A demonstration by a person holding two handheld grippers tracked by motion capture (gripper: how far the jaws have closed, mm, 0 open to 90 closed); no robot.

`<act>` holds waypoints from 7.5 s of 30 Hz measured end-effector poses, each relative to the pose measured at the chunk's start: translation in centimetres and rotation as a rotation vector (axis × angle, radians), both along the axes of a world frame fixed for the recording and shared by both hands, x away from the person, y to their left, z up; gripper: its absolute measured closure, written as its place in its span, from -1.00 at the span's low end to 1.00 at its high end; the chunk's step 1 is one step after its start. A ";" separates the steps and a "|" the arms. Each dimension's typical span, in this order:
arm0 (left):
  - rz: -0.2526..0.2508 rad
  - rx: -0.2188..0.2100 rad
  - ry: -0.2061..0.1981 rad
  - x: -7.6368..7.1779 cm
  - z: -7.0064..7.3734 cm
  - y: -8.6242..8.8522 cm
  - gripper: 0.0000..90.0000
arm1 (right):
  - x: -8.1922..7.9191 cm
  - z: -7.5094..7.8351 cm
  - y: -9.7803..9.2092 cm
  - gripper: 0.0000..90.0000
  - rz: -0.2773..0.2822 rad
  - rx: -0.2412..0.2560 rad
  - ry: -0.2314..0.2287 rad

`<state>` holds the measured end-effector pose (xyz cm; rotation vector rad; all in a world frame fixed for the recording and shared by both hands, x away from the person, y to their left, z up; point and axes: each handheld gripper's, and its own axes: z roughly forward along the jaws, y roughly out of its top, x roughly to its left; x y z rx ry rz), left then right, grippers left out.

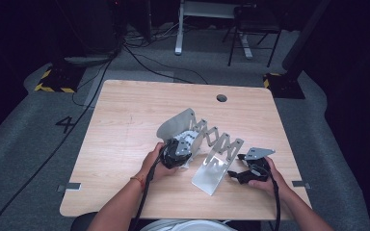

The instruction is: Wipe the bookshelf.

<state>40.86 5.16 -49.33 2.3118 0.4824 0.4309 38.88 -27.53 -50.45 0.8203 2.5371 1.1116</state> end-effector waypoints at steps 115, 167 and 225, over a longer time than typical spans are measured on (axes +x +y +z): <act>0.081 0.017 0.050 -1.1 0.9 4.0 0.72 | 0.0 0.0 0.0 -0.66 0.001 0.000 0.000; -0.003 -0.109 -0.059 -0.7 3.0 1.3 0.74 | 0.0 0.0 0.0 -0.66 0.009 -0.001 0.001; 0.020 -0.262 -0.185 -2.5 6.4 3.2 0.74 | 0.0 0.0 0.1 -0.66 0.016 -0.002 -0.002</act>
